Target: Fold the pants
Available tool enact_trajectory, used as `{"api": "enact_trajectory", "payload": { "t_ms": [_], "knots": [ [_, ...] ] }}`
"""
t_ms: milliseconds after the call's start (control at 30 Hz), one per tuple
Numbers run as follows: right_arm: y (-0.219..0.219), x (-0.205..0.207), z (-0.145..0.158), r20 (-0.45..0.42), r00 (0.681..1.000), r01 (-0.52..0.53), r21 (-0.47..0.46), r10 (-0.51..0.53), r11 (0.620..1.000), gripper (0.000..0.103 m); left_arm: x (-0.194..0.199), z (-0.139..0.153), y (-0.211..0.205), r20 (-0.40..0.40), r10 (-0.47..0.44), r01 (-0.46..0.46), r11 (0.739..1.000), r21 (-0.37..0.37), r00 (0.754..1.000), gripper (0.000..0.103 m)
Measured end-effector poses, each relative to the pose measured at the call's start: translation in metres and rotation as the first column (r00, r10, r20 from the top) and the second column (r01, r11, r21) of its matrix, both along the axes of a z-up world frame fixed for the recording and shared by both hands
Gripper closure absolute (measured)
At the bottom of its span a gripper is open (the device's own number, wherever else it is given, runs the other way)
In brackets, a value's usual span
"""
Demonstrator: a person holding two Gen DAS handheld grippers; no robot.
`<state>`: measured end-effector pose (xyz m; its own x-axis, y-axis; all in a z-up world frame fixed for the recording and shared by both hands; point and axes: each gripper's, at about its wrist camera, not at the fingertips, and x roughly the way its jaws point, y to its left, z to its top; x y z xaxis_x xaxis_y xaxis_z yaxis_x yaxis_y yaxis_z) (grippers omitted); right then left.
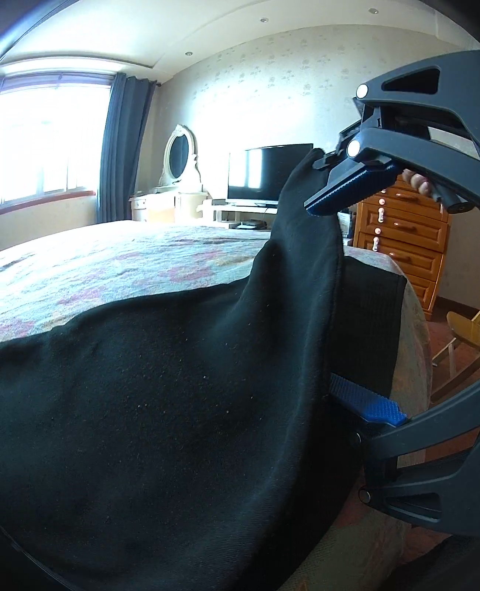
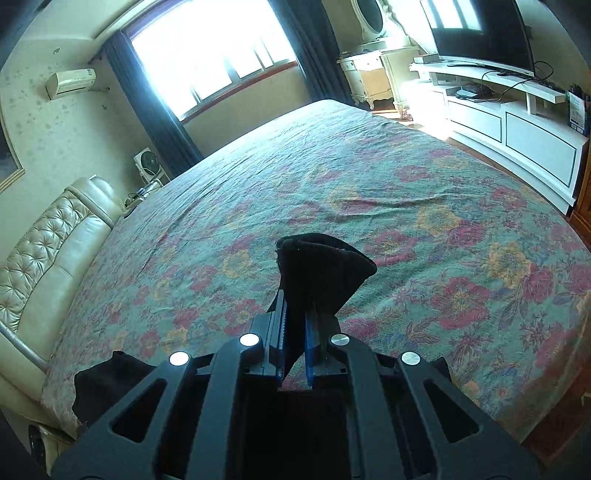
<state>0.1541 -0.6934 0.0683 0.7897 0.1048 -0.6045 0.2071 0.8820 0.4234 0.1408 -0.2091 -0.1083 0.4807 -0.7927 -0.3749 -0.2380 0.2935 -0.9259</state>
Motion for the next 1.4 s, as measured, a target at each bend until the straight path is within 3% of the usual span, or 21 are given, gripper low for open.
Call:
{"api": "enact_trajectory", "payload": {
  "t_ms": [67,100,133,200,233,333,567,733,833,933,1000,1067,1133,1167,1200,1300,1400],
  "knots": [
    [-0.003,-0.012,-0.003,0.017,1.000,0.007,0.024,-0.008,1.000,0.096,0.003,0.000,0.000,-0.001,-0.016,0.016,0.999,0.028,1.000,0.018],
    [-0.005,-0.018,-0.005,0.021,1.000,0.012,0.034,-0.013,0.999,0.096,0.004,0.001,-0.002,-0.001,-0.027,0.026,0.998,0.056,1.000,0.027],
    [-0.006,-0.023,-0.007,0.025,1.000,0.018,0.039,-0.019,0.999,0.096,0.005,0.002,-0.002,-0.004,-0.038,0.038,0.996,0.085,0.999,0.038],
    [-0.010,-0.033,-0.012,0.029,0.999,0.032,0.055,-0.034,0.998,0.096,0.008,-0.002,-0.007,-0.039,-0.076,0.081,0.986,0.148,0.996,0.081],
    [-0.012,-0.038,-0.016,0.029,0.999,0.036,0.071,-0.038,0.997,0.096,0.008,-0.007,-0.007,-0.050,-0.082,0.089,0.986,0.138,0.995,0.085],
    [-0.019,-0.055,-0.028,0.028,0.998,0.060,0.106,-0.063,0.993,0.096,0.003,-0.008,-0.004,-0.057,-0.077,0.085,0.986,0.141,0.995,0.087],
    [-0.042,-0.095,-0.065,-0.001,0.993,0.118,0.211,-0.121,0.970,0.096,-0.003,0.015,-0.012,0.049,-0.121,0.108,0.970,0.216,0.991,0.087],
    [-0.051,-0.117,-0.105,-0.066,0.987,0.161,0.289,-0.148,0.944,0.095,-0.009,0.002,-0.019,0.013,-0.162,0.154,0.954,0.256,0.987,0.087],
    [-0.053,-0.128,-0.132,-0.137,0.978,0.192,0.334,-0.154,0.923,0.094,-0.013,-0.009,-0.018,-0.006,-0.172,0.168,0.957,0.236,0.985,0.087],
    [-0.055,-0.138,-0.152,-0.187,0.970,0.217,0.382,-0.154,0.898,0.086,-0.014,-0.005,-0.019,0.022,-0.198,0.186,0.948,0.259,0.980,0.087],
    [-0.060,-0.146,-0.157,-0.176,0.969,0.234,0.428,-0.173,0.873,0.076,-0.014,-0.004,-0.020,0.021,-0.199,0.188,0.950,0.251,0.980,0.087],
    [-0.064,-0.151,-0.156,-0.145,0.971,0.236,0.471,-0.190,0.850,0.073,-0.013,-0.003,-0.024,0.015,-0.201,0.192,0.951,0.241,0.979,0.087],
    [-0.067,-0.150,-0.158,-0.149,0.968,0.248,0.492,-0.201,0.835,0.057,-0.012,-0.003,-0.025,0.019,-0.205,0.194,0.950,0.244,0.979,0.087],
    [-0.068,-0.149,-0.161,-0.152,0.966,0.256,0.506,-0.207,0.823,0.057,-0.012,-0.003,-0.027,0.022,-0.208,0.196,0.949,0.248,0.978,0.087],
    [-0.068,-0.148,-0.164,-0.154,0.965,0.261,0.523,-0.211,0.812,0.057,-0.013,-0.002,-0.027,0.025,-0.209,0.197,0.948,0.250,0.977,0.087],
    [-0.065,-0.147,-0.162,-0.141,0.964,0.265,0.498,-0.225,0.826,0.096,-0.012,-0.002,-0.028,0.030,-0.217,0.203,0.946,0.254,0.976,0.087],
    [-0.066,-0.153,-0.159,-0.149,0.957,0.288,0.450,-0.247,0.845,0.096,-0.011,-0.001,-0.029,0.039,-0.238,0.219,0.937,0.272,0.971,0.087]
  ]
}}
